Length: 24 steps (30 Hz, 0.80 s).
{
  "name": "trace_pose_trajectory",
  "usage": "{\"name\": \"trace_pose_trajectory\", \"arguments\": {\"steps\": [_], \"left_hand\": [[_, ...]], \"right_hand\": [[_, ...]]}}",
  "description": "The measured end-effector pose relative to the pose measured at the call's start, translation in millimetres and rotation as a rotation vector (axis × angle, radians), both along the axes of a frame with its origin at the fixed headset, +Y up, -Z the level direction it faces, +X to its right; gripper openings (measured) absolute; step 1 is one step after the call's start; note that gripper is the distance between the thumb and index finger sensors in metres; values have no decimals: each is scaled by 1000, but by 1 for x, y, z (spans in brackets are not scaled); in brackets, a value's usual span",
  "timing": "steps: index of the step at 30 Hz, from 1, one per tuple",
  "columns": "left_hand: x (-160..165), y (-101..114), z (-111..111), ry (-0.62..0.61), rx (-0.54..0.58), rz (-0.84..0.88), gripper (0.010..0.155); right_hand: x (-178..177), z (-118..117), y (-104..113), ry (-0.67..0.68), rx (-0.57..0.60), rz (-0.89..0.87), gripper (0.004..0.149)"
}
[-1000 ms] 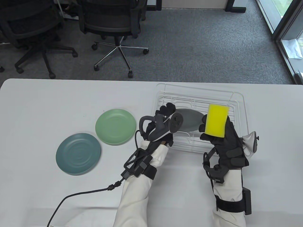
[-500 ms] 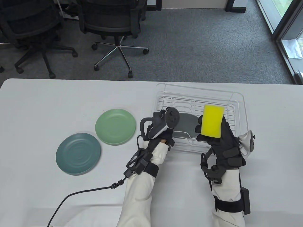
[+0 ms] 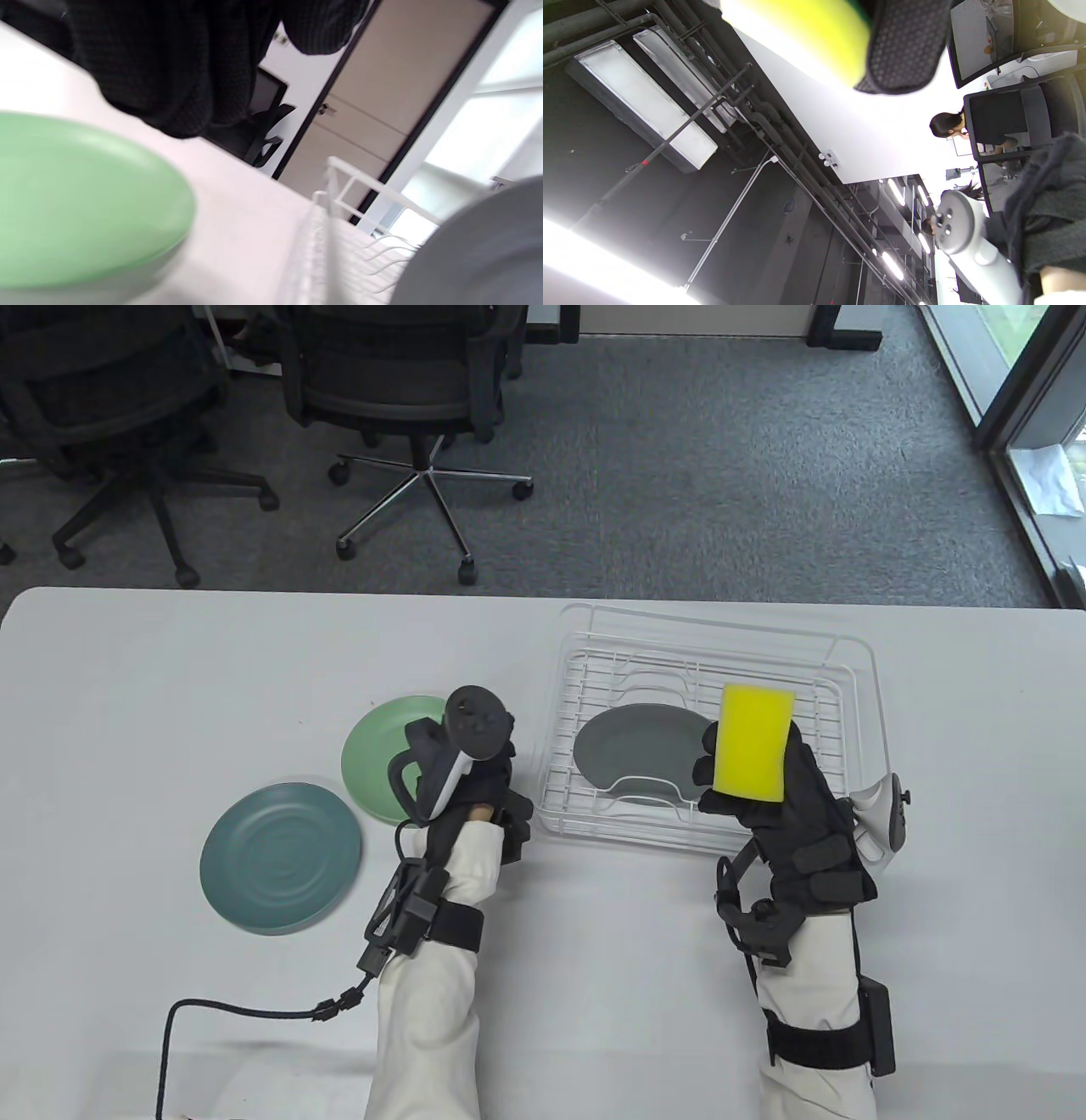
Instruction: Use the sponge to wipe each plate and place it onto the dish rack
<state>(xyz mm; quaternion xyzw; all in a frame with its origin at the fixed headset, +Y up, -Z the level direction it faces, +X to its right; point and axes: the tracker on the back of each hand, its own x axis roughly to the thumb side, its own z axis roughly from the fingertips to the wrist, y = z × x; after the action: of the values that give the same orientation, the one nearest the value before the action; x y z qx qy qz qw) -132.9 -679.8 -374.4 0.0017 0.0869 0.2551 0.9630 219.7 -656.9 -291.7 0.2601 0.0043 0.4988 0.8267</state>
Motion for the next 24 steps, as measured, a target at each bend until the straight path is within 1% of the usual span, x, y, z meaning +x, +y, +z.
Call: {"name": "trace_pose_trajectory", "arguments": {"steps": [7,9,13,16,20,24], "left_hand": [[-42,-42,14,154,-181,49,56],[-51,-52,17,189,-254,58,58],[-64,-68,20,230,-361,74,63],[-68,-77,21,254,-398,86,66],[-70,-88,19,296,-419,66,69],[-69,-92,17,360,-403,29,69]], "right_hand": [[-3,-1,-3,6,-11,10,62],[-4,-1,-3,8,-12,14,62],[-5,-2,-4,9,-17,22,62],[-6,-3,-5,9,-24,23,62],[-8,-2,-5,13,-29,22,62],[-8,-3,-6,12,-29,26,62]]}}
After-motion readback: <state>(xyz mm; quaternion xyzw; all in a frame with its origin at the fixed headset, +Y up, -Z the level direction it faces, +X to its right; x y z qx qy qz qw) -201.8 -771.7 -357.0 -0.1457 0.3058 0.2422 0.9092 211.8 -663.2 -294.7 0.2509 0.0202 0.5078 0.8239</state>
